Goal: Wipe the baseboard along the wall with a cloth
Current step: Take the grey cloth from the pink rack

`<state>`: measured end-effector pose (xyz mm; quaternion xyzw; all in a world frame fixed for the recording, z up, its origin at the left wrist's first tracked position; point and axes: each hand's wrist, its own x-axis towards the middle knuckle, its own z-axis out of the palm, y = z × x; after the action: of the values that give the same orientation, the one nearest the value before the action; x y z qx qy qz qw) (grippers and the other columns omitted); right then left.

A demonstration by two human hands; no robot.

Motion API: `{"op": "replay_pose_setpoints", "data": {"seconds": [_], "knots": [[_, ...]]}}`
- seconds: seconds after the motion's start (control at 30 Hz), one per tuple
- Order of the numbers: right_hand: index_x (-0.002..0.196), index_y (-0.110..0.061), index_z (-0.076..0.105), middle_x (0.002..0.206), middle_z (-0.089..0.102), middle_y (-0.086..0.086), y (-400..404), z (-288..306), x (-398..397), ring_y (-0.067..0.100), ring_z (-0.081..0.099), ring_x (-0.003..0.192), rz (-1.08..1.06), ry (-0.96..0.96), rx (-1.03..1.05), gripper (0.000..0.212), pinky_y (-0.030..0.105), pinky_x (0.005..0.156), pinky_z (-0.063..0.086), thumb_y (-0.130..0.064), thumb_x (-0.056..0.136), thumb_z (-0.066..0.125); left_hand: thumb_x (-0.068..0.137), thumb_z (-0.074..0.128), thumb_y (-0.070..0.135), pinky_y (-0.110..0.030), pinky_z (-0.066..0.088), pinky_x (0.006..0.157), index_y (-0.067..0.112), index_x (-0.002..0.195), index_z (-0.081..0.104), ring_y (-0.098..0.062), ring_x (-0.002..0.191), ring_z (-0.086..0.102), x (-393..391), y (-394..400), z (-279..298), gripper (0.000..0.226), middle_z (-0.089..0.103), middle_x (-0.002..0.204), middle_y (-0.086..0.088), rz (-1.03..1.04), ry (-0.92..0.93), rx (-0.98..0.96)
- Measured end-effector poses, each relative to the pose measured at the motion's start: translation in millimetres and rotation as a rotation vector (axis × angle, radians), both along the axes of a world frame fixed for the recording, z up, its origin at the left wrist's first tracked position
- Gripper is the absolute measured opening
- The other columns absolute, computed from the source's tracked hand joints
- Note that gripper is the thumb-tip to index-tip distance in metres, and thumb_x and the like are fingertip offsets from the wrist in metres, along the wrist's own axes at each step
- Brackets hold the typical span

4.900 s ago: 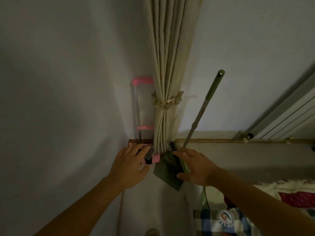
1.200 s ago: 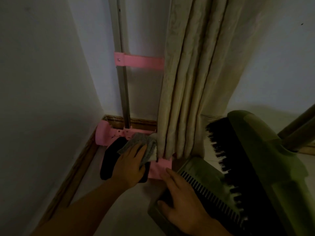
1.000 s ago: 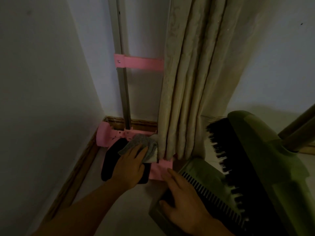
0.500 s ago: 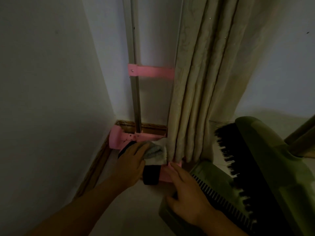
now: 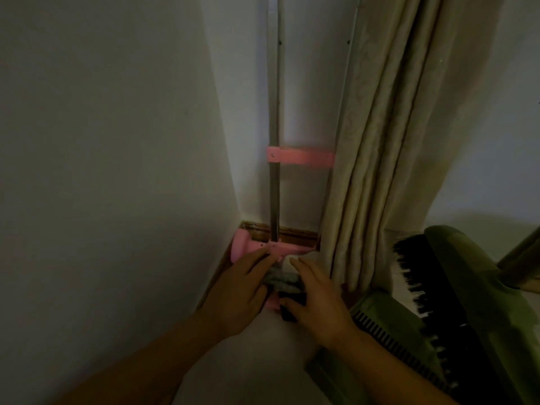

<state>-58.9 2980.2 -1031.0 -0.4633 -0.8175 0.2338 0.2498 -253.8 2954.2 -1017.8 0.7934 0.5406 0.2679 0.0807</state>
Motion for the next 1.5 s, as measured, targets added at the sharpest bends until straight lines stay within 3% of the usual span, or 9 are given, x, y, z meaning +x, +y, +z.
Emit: {"op": "replay_pose_setpoints", "data": {"seconds": [0.13,0.2,0.47,0.63,0.87,1.1,1.23,1.33,1.5], "knots": [[0.124,-0.019,0.062,0.131,0.047,-0.01,-14.7,6.3,-11.7,-0.003,0.034,0.12,0.024,0.128,0.114,0.039,0.005,0.103,0.02,-0.022,0.084,0.062,0.09,0.041,0.029,-0.043,0.037,0.105,0.02,0.142,0.038,-0.022,0.131,0.04,-10.2,-21.1,6.6,0.053,0.041,0.146,-0.005,-0.059,0.113,0.056],[0.115,-0.018,0.069,0.127,0.06,0.0,-22.9,2.5,-12.8,0.007,0.048,0.116,0.041,0.117,0.103,0.038,0.018,0.1,0.03,-0.032,0.083,0.053,0.091,0.042,0.029,-0.039,0.035,0.104,0.017,0.141,0.04,-0.023,0.128,0.041,-15.5,-31.5,6.1,0.051,0.044,0.143,-0.007,-0.082,0.16,0.093],[0.113,-0.022,0.07,0.122,0.065,0.0,-55.0,-15.5,-5.7,0.012,0.057,0.11,0.069,0.11,0.116,0.035,0.026,0.095,0.042,-0.038,0.087,0.052,0.086,0.06,0.012,-0.038,0.047,0.095,0.031,0.148,0.022,-0.022,0.127,0.046,-23.7,-71.6,-33.6,0.075,0.041,0.146,-0.002,-0.098,0.246,0.11],[0.116,-0.026,0.068,0.124,0.063,-0.005,-66.4,-35.0,-8.1,0.001,0.05,0.113,0.109,0.105,0.089,0.037,0.021,0.097,0.04,-0.039,0.087,0.05,0.079,0.063,0.001,-0.034,0.046,0.095,0.022,0.142,0.037,-0.024,0.121,0.051,-27.5,-96.5,-46.1,0.071,0.047,0.142,-0.007,-0.115,0.251,0.106],[0.098,-0.026,0.066,0.091,0.065,-0.01,-89.1,-58.4,-38.4,0.003,0.056,0.08,0.166,0.181,-0.072,0.022,0.02,0.065,0.046,-0.011,0.082,0.067,0.075,0.065,-0.002,-0.029,0.047,0.088,0.021,0.139,0.041,-0.02,0.113,0.052,-46.4,-134.3,-68.8,0.072,0.055,0.134,-0.007,-0.062,0.236,0.083],[0.115,-0.022,0.065,0.103,0.058,-0.009,-102.2,-78.5,-59.7,0.007,0.056,0.093,0.216,0.148,-0.196,0.035,0.004,0.077,0.038,-0.01,0.083,0.067,0.083,0.052,0.005,-0.037,0.052,0.088,0.025,0.14,0.035,-0.026,0.115,0.057,-69.4,-142.4,-82.7,0.063,0.051,0.138,-0.008,-0.01,0.231,-0.073],[0.121,-0.025,0.064,0.094,0.05,-0.008,-111.6,-88.1,-65.5,0.007,0.055,0.084,0.28,0.158,-0.242,0.035,0.018,0.078,0.046,-0.021,0.087,0.068,0.085,0.06,0.012,-0.043,0.05,0.093,0.025,0.142,0.032,-0.027,0.121,0.052,-75.0,-138.9,-87.7,0.065,0.047,0.141,-0.008,0.006,0.24,-0.154],[0.116,-0.024,0.067,0.089,0.046,-0.012,-110.7,-88.2,-63.4,0.009,0.054,0.081,0.231,0.182,-0.248,0.03,0.019,0.076,0.046,-0.029,0.087,0.065,0.084,0.045,0.029,-0.044,0.044,0.097,0.019,0.136,0.039,-0.028,0.122,0.052,-71.7,-132.3,-85.6,0.053,0.054,0.135,-0.01,0.016,0.394,-0.083],[0.105,-0.017,0.072,0.087,0.045,-0.012,-94.6,-89.4,-52.2,0.007,0.052,0.077,0.064,0.237,-0.33,0.018,0.016,0.072,0.043,-0.015,0.089,0.064,0.083,0.052,0.037,-0.046,0.02,0.108,0.024,0.147,0.028,-0.028,0.143,0.017,-68.8,-134.0,-89.2,0.07,0.024,0.155,-0.007,0.165,0.562,-0.084]]}}
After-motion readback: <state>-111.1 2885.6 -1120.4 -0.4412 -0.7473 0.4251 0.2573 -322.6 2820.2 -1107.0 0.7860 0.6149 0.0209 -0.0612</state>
